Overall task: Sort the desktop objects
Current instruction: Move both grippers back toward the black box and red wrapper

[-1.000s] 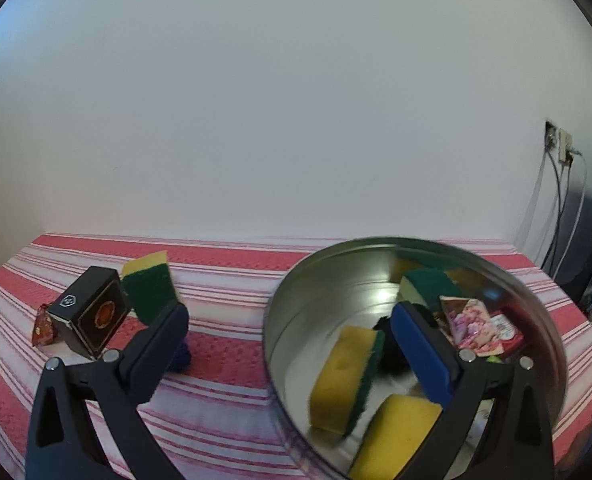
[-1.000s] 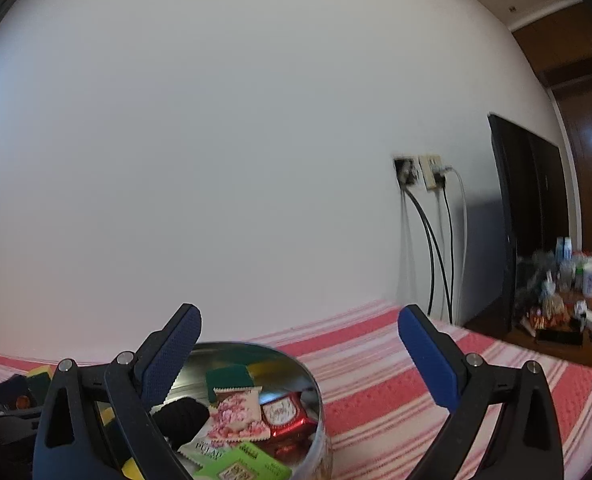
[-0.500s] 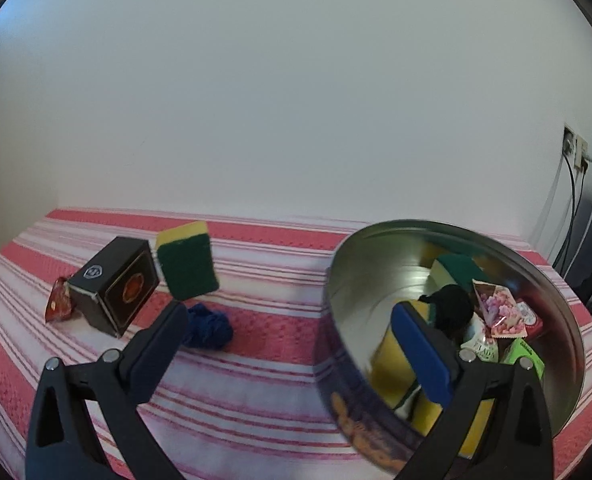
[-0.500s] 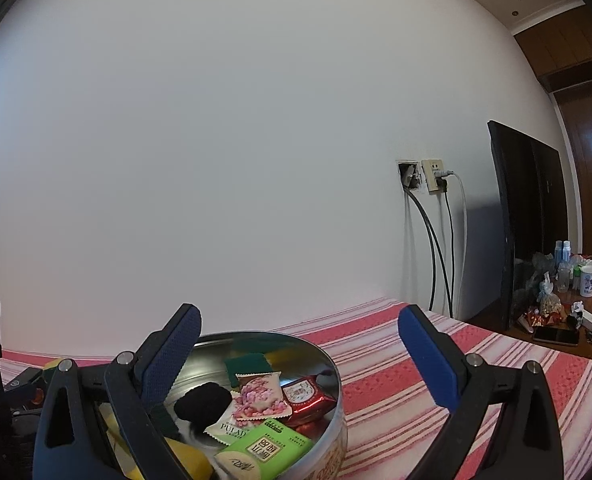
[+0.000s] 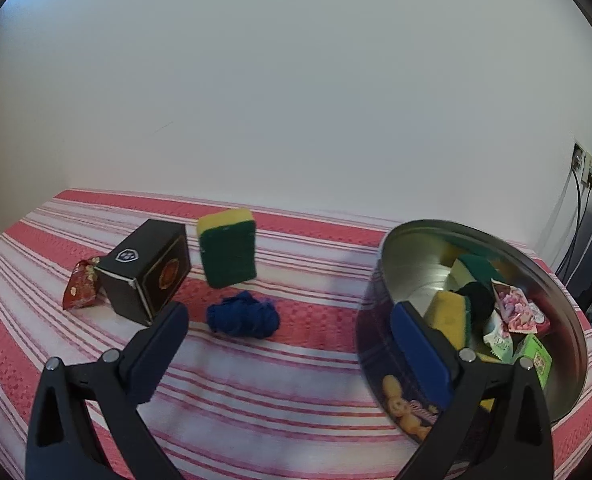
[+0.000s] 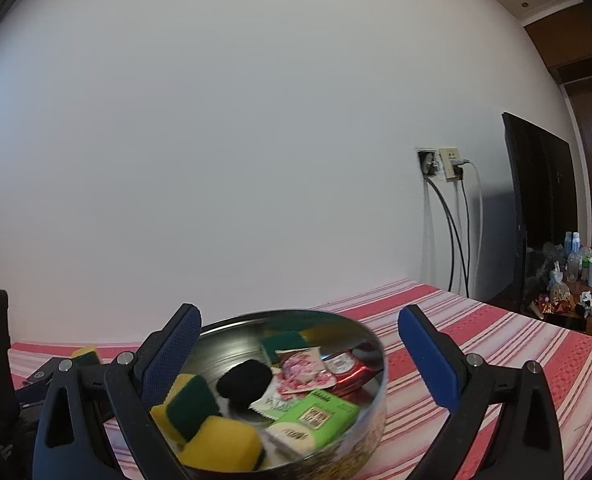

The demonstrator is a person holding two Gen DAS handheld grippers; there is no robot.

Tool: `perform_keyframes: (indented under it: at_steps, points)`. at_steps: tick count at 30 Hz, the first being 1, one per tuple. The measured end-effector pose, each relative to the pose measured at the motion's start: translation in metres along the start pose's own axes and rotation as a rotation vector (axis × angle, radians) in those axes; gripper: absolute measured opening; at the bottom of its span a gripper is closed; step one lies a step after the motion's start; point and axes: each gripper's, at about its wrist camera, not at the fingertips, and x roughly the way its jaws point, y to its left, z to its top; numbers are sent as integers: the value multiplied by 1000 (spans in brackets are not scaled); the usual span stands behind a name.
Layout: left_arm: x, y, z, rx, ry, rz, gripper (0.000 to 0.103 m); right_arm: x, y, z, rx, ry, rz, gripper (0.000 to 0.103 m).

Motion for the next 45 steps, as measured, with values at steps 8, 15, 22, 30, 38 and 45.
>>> perform_keyframes:
  at_steps: [8, 15, 22, 30, 38, 45]
  points:
    - [1, 23, 1, -15, 11, 18, 102, -10, 29, -5, -9, 25, 58, 101]
    - [4, 56, 6, -35, 13, 61, 102, -15, 61, -12, -20, 44, 126, 101]
    - [8, 99, 12, -61, 13, 124, 102, -19, 97, -19, -60, 67, 190, 101]
    - [28, 171, 20, -157, 59, 202, 102, -16, 136, -30, -81, 122, 286, 101]
    - [59, 235, 23, -286, 173, 256, 102, -13, 159, -38, -111, 169, 349, 101]
    - [88, 218, 31, -189, 225, 207, 102, -5, 155, -40, -80, 202, 379, 101]
